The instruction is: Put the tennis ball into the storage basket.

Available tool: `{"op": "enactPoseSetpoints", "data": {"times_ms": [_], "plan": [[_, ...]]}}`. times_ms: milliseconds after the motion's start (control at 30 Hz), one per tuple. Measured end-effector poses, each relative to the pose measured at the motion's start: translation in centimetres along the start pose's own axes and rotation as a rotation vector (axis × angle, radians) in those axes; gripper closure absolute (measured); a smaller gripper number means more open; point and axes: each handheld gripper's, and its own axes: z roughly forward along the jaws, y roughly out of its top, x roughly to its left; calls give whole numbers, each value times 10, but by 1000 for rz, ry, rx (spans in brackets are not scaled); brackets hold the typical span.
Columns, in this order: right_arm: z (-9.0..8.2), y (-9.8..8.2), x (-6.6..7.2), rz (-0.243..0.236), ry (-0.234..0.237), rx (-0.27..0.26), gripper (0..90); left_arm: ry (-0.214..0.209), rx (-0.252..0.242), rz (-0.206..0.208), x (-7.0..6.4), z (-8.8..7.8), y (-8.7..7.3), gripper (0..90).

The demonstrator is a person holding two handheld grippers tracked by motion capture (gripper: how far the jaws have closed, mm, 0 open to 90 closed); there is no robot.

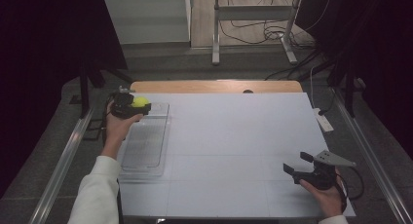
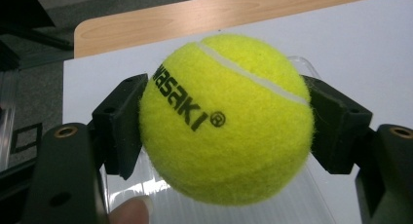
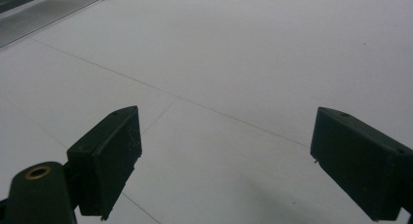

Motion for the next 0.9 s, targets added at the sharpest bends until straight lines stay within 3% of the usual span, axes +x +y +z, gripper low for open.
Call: {"op": "enactPoseSetpoints", "data": {"times_ms": [900], "plan": [[0,0,-1,4,0,-1,117,31,107,1,4,22,-1,263]]}}
